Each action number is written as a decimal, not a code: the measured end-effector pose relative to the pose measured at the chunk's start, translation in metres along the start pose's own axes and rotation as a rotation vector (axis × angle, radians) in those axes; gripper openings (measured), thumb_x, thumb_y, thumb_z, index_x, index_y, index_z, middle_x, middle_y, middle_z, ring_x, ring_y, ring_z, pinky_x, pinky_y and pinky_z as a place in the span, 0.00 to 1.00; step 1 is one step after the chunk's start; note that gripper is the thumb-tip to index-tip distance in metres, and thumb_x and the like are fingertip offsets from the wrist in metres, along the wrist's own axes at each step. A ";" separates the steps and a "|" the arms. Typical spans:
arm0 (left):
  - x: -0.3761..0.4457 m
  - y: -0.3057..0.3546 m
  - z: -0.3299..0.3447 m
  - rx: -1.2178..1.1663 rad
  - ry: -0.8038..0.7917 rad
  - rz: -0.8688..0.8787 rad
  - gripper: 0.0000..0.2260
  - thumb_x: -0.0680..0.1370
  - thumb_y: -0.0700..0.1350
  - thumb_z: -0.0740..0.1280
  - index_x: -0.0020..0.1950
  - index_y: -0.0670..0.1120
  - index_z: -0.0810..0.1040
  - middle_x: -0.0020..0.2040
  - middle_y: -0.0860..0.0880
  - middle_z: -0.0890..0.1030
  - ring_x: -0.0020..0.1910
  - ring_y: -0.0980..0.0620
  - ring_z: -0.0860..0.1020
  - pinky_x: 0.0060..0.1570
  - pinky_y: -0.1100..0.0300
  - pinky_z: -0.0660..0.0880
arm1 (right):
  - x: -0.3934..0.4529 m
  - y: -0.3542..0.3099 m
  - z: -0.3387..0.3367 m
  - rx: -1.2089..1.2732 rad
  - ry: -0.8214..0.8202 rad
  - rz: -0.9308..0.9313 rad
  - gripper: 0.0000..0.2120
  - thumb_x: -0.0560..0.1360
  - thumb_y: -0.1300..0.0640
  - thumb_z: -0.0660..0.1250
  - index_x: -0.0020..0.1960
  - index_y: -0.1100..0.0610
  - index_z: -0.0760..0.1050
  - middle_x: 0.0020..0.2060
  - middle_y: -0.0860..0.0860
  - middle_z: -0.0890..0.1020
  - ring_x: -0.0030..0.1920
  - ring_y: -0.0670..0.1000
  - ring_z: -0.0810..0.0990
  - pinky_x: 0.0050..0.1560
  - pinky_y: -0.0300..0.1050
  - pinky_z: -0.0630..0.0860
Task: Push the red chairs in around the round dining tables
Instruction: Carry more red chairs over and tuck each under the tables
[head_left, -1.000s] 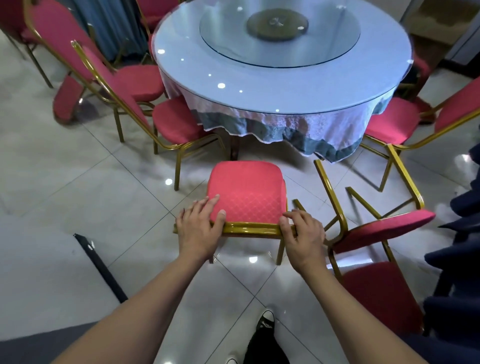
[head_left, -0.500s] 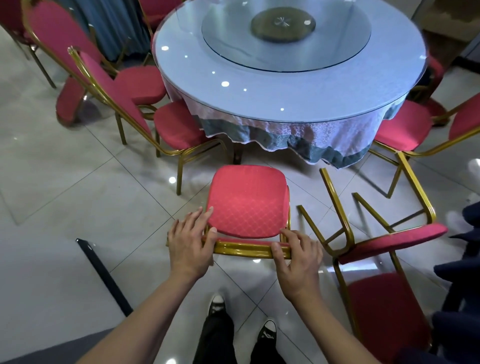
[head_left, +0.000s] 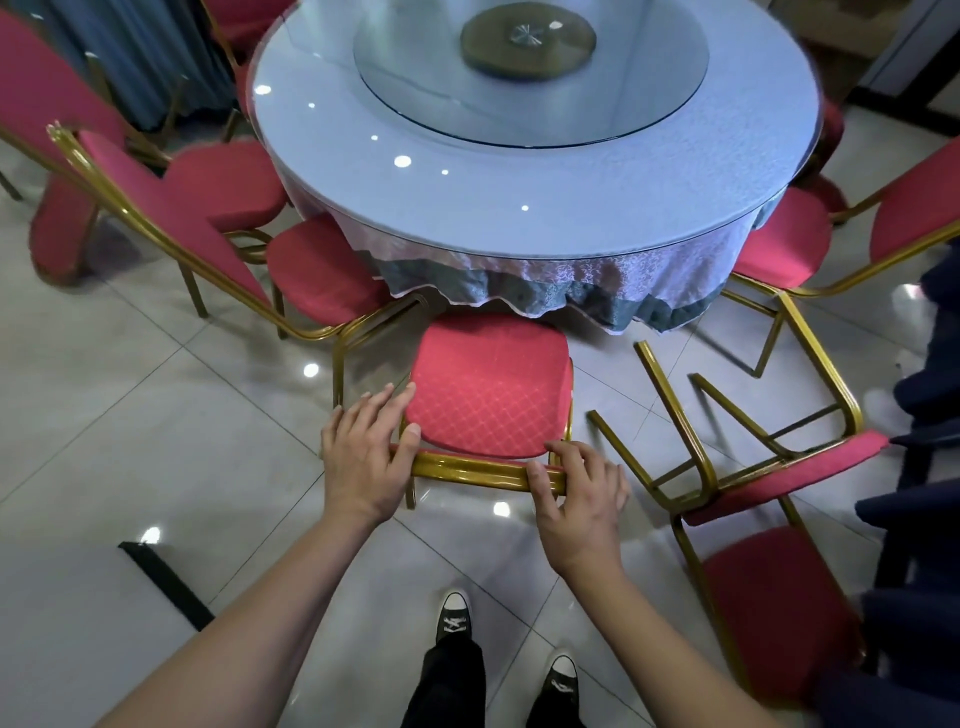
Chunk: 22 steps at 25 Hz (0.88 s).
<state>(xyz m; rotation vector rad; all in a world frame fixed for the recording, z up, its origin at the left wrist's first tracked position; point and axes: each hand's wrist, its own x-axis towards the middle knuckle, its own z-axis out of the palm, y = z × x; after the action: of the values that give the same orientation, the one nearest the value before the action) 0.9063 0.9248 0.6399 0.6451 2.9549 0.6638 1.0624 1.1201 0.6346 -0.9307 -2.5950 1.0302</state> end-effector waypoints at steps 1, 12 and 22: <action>0.010 -0.002 -0.001 -0.007 -0.004 0.009 0.27 0.81 0.62 0.46 0.77 0.58 0.68 0.74 0.51 0.72 0.75 0.50 0.67 0.73 0.41 0.59 | 0.007 -0.005 0.002 0.002 0.014 0.013 0.29 0.77 0.29 0.50 0.65 0.46 0.75 0.63 0.46 0.75 0.68 0.48 0.65 0.75 0.66 0.56; 0.121 -0.022 -0.014 -0.044 -0.042 0.078 0.30 0.79 0.63 0.46 0.76 0.55 0.71 0.75 0.49 0.72 0.76 0.48 0.66 0.74 0.42 0.59 | 0.089 -0.046 0.036 -0.010 0.074 0.094 0.36 0.75 0.23 0.43 0.65 0.45 0.74 0.61 0.45 0.73 0.65 0.45 0.62 0.72 0.67 0.60; 0.146 -0.017 -0.012 -0.126 0.074 0.144 0.28 0.78 0.56 0.51 0.71 0.48 0.77 0.70 0.47 0.78 0.70 0.45 0.74 0.68 0.42 0.68 | 0.113 -0.054 0.041 -0.028 0.147 0.118 0.38 0.76 0.25 0.43 0.69 0.47 0.74 0.64 0.48 0.74 0.67 0.49 0.63 0.72 0.67 0.62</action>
<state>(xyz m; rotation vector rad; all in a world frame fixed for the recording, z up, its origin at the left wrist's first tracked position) 0.7652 0.9654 0.6505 0.8451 2.9227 0.8958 0.9318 1.1379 0.6360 -1.1335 -2.4655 0.9167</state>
